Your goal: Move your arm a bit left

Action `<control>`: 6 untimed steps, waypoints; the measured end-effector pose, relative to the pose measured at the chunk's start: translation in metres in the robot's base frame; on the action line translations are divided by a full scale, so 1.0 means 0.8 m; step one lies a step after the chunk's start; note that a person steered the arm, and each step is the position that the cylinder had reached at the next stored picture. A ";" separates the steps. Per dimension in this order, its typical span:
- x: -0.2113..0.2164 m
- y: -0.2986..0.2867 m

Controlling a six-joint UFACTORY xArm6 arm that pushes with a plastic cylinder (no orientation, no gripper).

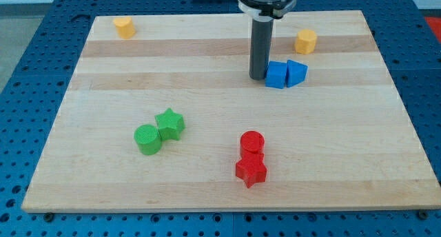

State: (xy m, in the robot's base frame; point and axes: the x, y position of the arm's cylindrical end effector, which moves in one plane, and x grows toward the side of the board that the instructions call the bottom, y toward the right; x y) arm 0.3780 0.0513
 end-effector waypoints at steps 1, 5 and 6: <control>0.000 -0.014; 0.000 -0.051; 0.000 -0.071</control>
